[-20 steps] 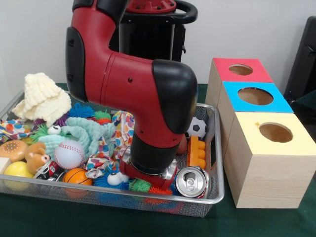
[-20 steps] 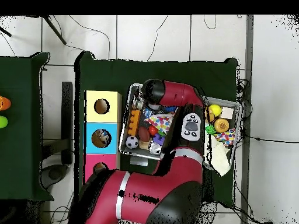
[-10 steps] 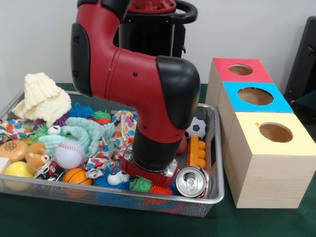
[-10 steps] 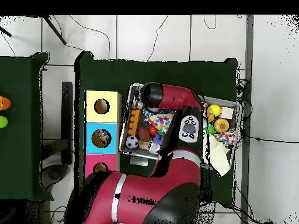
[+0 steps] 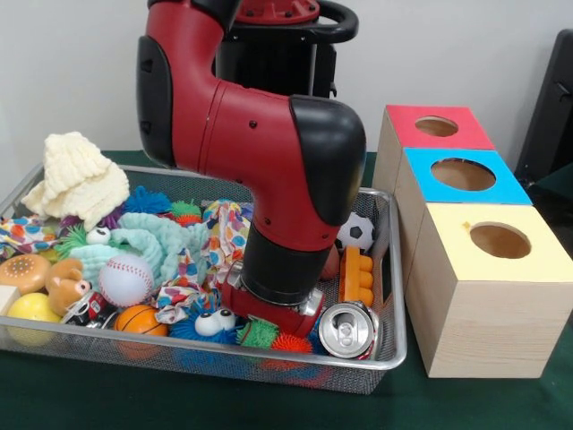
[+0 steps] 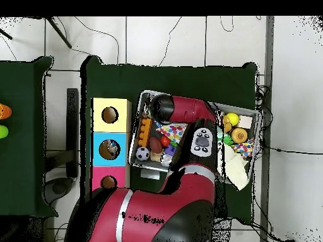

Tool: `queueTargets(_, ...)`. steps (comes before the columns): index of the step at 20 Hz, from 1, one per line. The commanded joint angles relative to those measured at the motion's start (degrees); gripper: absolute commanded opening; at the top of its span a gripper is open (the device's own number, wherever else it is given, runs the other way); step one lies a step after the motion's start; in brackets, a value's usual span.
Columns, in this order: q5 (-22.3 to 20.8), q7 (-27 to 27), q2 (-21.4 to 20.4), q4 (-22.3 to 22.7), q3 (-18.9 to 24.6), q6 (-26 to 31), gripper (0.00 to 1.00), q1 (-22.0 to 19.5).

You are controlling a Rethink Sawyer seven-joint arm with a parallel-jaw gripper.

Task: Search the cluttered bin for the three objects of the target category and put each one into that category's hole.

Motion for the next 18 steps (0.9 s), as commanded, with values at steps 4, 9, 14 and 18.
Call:
queueTargets(4,-5.07,9.72,19.45,10.06,8.13,-25.86,1.00,1.91)
queueTargets(9,-3.03,10.16,19.34,9.96,6.98,-22.86,1.00,2.74)
queueTargets(14,-4.59,6.28,17.89,12.07,9.98,-24.47,1.00,0.34)
queueTargets(18,-2.56,8.66,17.07,13.22,9.45,-22.64,1.00,1.21)
